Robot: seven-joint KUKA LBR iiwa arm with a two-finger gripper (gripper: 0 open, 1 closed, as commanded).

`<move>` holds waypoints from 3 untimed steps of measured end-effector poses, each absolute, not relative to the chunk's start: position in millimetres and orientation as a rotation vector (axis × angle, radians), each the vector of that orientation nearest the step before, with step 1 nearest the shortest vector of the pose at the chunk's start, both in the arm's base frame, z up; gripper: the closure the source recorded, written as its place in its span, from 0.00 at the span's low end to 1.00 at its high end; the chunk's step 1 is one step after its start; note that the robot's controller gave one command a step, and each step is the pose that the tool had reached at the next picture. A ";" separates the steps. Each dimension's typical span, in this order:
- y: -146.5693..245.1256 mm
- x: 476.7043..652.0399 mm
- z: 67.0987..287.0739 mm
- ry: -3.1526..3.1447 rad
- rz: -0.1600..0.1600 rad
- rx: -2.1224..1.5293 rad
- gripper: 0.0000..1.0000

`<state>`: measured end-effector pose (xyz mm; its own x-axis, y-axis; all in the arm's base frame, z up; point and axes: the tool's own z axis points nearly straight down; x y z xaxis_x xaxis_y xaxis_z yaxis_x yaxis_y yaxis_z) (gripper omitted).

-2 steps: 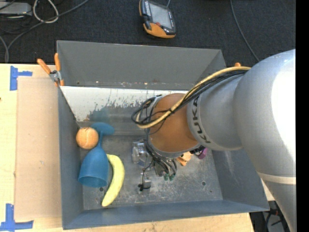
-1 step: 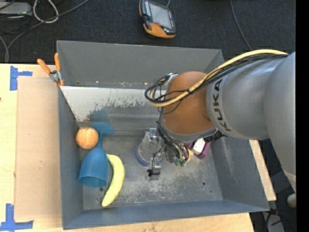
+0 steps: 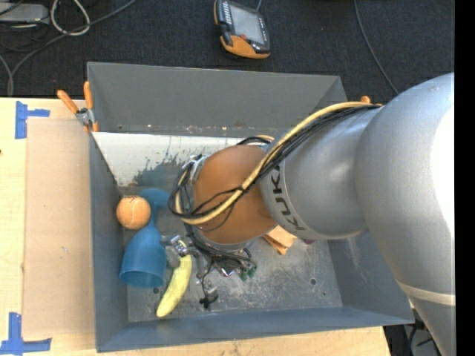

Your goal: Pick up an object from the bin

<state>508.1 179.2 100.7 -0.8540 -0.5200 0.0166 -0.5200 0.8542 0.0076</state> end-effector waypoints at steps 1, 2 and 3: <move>176.7 511.8 69.7 -3.099 0.002 0.516 0.00; 166.8 501.8 71.0 -2.877 0.002 1.222 1.00; 166.8 501.8 71.1 -2.877 0.002 1.221 1.00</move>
Offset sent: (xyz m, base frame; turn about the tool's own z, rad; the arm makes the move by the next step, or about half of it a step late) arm -0.0076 -0.0124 -0.0307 -0.2596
